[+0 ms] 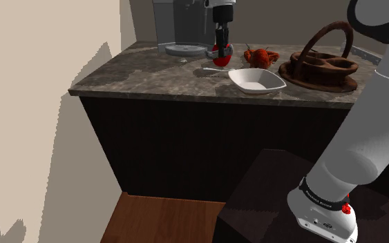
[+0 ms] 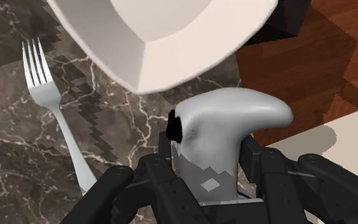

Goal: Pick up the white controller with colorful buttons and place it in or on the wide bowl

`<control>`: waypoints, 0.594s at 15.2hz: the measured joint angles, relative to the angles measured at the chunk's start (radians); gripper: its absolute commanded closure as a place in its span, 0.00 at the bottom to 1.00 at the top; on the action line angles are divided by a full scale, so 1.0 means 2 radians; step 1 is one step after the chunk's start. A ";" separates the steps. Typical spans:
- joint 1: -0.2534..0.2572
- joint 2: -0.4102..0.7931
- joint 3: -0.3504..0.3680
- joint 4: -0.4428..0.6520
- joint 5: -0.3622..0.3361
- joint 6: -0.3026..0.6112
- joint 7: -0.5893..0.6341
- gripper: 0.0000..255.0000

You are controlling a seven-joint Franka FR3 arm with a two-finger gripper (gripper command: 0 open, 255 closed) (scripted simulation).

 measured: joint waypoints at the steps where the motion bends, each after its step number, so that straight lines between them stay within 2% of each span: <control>1: -0.004 -0.015 -0.004 -0.018 -0.003 0.002 -0.007 1.00; 9: -0.034 -0.131 -0.036 -0.148 -0.031 0.015 -0.069 1.00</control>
